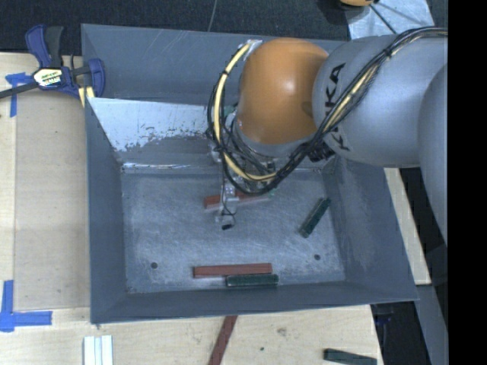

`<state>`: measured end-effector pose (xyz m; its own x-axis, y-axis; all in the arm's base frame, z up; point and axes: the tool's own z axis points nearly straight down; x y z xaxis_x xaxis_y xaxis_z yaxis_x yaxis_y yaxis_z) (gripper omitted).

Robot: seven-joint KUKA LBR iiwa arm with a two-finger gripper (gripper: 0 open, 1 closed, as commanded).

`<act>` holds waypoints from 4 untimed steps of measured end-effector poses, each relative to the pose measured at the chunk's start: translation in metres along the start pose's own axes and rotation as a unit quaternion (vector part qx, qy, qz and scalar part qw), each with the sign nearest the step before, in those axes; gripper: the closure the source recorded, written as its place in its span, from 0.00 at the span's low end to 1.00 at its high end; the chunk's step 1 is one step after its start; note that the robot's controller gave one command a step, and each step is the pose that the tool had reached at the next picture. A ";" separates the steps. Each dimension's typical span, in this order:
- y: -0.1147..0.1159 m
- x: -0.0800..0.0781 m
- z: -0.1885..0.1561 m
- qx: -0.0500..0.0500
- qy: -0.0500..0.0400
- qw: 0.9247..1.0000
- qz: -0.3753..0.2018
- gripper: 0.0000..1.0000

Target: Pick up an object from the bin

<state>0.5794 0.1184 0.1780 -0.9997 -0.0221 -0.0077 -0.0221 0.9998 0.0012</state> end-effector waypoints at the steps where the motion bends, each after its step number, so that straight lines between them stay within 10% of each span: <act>1: -0.025 0.010 0.042 0.000 0.002 1.000 -0.001 0.00; 2: -0.018 -0.021 0.085 0.000 -0.001 0.999 -0.035 0.00; 3: -0.077 -0.007 0.107 0.001 0.001 0.999 -0.033 1.00; 4: -0.077 -0.007 0.107 0.001 0.001 0.999 -0.033 1.00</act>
Offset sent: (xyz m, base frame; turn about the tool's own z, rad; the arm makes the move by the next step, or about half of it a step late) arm 0.0318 -0.0100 -0.1045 -0.0927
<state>0.5885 0.0421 0.0714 -0.9961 -0.0876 -0.0055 -0.0876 0.9962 -0.0006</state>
